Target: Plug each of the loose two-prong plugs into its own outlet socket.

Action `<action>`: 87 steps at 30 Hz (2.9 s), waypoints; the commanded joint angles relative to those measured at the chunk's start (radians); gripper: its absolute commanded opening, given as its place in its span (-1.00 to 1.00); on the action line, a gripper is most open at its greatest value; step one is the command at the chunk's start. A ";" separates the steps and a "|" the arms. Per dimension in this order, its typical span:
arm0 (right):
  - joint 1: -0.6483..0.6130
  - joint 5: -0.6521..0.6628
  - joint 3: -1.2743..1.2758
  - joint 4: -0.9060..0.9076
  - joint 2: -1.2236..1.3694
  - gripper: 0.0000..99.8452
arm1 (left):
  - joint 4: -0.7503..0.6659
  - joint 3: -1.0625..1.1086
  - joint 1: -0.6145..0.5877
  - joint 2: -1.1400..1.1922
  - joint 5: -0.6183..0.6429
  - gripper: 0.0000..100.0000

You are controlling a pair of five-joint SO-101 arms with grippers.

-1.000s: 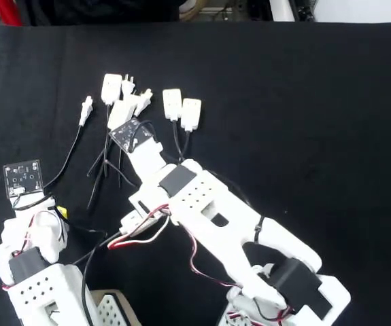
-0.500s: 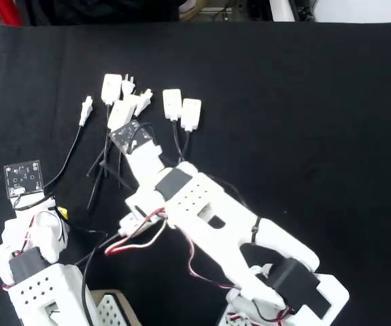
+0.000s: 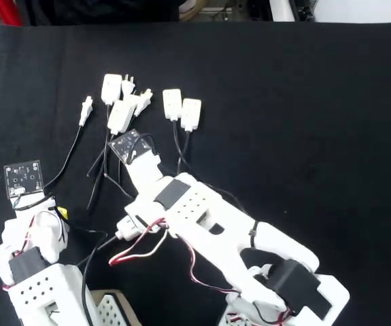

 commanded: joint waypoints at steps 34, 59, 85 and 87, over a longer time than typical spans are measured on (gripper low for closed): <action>0.459 0.249 -0.110 0.371 0.045 -0.98 | 0.002 -0.007 -0.001 -0.008 -0.009 -0.61; 1.413 0.948 -0.208 0.104 0.050 -0.97 | 0.003 -0.010 0.001 -0.008 -0.006 -0.61; 1.656 0.904 -0.653 -0.005 0.542 -0.86 | 0.002 -0.010 0.001 -0.008 -0.005 -0.61; 1.653 0.879 -0.673 0.084 0.526 -0.64 | 0.002 -0.010 0.001 -0.008 -0.005 -0.61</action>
